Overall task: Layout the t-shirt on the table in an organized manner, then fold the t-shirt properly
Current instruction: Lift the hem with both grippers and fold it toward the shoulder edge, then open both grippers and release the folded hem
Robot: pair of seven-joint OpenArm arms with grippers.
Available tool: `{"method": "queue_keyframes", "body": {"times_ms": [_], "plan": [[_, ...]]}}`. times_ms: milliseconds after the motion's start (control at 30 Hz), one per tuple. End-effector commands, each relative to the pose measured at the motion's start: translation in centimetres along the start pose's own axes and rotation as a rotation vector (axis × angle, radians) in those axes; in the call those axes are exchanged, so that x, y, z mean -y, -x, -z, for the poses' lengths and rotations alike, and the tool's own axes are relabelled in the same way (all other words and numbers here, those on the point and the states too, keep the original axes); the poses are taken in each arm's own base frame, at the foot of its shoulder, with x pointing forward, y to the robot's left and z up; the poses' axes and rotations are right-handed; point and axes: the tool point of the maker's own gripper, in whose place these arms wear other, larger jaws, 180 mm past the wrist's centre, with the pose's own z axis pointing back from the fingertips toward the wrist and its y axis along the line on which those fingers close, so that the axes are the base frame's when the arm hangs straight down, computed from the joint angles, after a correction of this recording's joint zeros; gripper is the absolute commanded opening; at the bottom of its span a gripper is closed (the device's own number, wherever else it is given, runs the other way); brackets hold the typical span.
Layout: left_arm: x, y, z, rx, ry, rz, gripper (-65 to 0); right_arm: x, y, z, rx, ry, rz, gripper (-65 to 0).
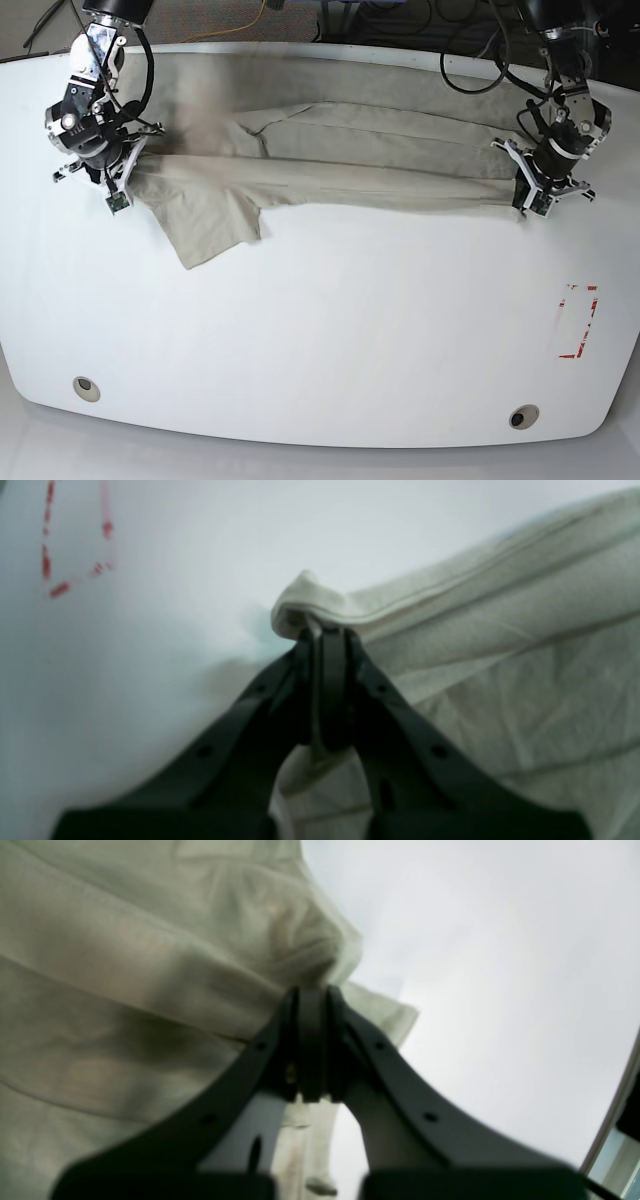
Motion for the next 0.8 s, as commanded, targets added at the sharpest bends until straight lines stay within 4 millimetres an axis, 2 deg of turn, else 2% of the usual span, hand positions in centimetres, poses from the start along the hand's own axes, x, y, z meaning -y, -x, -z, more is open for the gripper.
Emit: {"method": "queue_keyframes", "body": {"times_ms": [0,100,133,200,233,267,333,367,400,467,567,633,767], "plan": [[-1.5,-0.4,-0.6,-0.003,-0.031,0.03,-56.0,0.4,-0.3,-0.4,0.017,0.016,-0.005,-65.0],[-1.8,0.2,-0.6,-0.043,-0.036,0.033,-46.7,0.0,0.3,-0.4,0.004,0.008,-0.004,-63.2],[-1.9,0.6,-0.7,-0.063,-0.038,0.032,-40.2,-0.2,0.6,-0.4,-0.004,0.003,-0.003,-59.0],[-1.9,0.8,-0.7,-0.076,-0.038,0.031,-33.9,-0.3,0.7,-0.4,-0.007,0.002,-0.003,-52.3],[-1.9,1.0,-0.7,-0.082,-0.038,0.032,-28.8,-0.3,0.7,-0.4,-0.006,0.003,-0.003,-44.8],[-1.9,1.0,-0.7,-0.082,-0.038,0.032,-27.2,-0.3,0.7,-0.4,-0.006,0.003,-0.003,-42.2],[-1.9,1.0,-0.8,-0.084,-0.038,0.033,-21.1,-0.1,0.7,-0.4,-0.006,0.007,-0.001,-28.0],[-2.0,1.1,-0.8,-0.085,-0.039,0.033,-20.1,-0.1,0.7,-0.5,-0.005,0.008,-0.001,-25.6],[-2.1,1.0,-0.8,-0.086,-0.042,0.037,-17.6,0.1,0.4,-0.7,0.004,0.017,-0.007,-18.9],[-3.1,1.3,-1.1,-0.102,-0.064,0.055,-15.2,0.4,-0.1,-1.2,0.019,0.033,-0.017,-11.5],[-4.3,1.6,-1.5,-0.117,-0.095,0.067,-13.8,1.3,-0.9,-2.0,0.049,0.066,-0.014,-5.9],[-5.0,0.9,-1.5,-0.106,-0.114,0.069,-13.8,2.1,-1.3,-2.4,0.064,0.09,0.0,-6.3],[-6.5,-0.5,-1.9,-0.075,-0.159,0.072,-13.8,3.5,-3.5,-2.7,0.119,0.12,0.021,-6.7]]}}
